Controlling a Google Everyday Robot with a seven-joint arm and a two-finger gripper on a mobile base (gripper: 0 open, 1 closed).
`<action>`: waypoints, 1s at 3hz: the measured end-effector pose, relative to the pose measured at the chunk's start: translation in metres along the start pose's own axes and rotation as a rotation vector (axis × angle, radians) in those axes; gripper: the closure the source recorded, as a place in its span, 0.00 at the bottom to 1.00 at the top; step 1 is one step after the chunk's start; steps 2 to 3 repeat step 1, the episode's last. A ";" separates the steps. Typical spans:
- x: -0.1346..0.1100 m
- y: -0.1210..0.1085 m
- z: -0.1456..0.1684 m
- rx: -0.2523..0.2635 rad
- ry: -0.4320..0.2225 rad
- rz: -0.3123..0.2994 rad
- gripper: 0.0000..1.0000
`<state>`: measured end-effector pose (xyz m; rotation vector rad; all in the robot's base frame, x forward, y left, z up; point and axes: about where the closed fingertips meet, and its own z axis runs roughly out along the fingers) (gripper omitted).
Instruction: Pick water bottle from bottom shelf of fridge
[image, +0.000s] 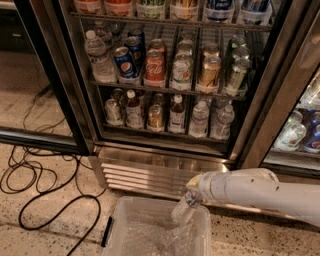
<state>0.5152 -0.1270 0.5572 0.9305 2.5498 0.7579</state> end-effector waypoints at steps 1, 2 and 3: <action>0.019 0.011 0.006 -0.013 0.102 -0.016 1.00; 0.019 0.011 0.006 -0.013 0.102 -0.016 1.00; 0.019 0.011 0.006 -0.013 0.102 -0.016 1.00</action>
Offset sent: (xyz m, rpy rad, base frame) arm 0.0000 0.0000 0.0000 0.0000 0.0000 0.0000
